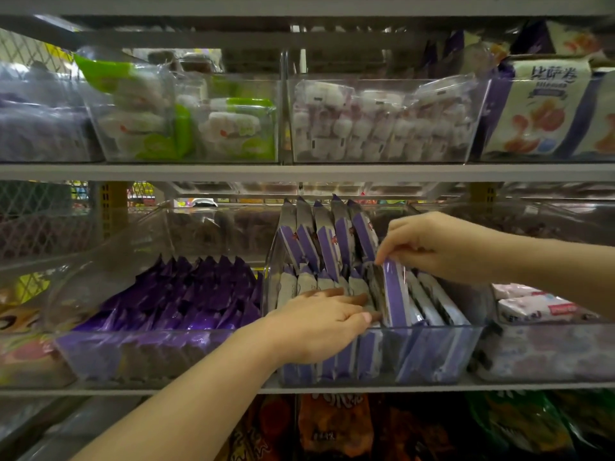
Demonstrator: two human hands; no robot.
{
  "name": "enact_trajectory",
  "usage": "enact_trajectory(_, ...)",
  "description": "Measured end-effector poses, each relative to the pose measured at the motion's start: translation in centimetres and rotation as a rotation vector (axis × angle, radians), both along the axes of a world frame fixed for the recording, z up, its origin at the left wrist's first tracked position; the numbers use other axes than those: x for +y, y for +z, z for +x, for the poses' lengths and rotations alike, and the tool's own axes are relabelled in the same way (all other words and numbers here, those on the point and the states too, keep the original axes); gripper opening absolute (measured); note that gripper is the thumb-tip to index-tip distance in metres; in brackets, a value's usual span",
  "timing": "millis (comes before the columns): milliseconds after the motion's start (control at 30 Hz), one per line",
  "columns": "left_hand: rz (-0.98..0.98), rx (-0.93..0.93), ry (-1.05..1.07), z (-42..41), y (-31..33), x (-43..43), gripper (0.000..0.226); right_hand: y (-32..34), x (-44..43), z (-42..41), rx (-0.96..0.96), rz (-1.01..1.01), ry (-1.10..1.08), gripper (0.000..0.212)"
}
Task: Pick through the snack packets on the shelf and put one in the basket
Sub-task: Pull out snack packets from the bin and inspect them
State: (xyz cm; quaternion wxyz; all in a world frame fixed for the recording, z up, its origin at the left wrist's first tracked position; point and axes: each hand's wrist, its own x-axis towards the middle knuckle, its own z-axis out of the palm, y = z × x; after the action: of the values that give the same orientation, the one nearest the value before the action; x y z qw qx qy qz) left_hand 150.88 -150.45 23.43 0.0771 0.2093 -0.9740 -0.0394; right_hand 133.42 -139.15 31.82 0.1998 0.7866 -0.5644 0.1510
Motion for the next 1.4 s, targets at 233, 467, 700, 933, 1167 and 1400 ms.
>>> enact_trajectory(233,0.003,0.034,0.045,0.0,0.0,0.5,0.046,-1.6,2.1,0.4,-0.311,-0.246,-0.019,0.037)
enact_trajectory(467,-0.121,0.164,0.096,-0.1,0.2,2.6,0.043,-1.8,3.2,0.9,-0.631,-0.561,-0.060,0.027)
enact_trajectory(700,0.154,0.734,0.121,1.3,-0.4,5.9,0.045,-4.5,6.6,3.2,-0.720,-0.829,0.046,0.033)
enact_trajectory(933,0.150,0.678,0.195,0.3,-1.8,8.0,0.040,-8.8,8.1,3.7,-0.908,-0.887,0.039,0.027)
enact_trajectory(1167,0.692,0.948,0.000,-0.6,-1.6,9.8,0.030,-11.0,9.5,4.6,-0.857,-0.999,0.139,0.026)
enact_trajectory(1400,0.811,1.241,-0.093,0.3,-4.0,9.9,0.065,-14.8,9.8,5.4,-1.099,-0.634,0.231,0.019)
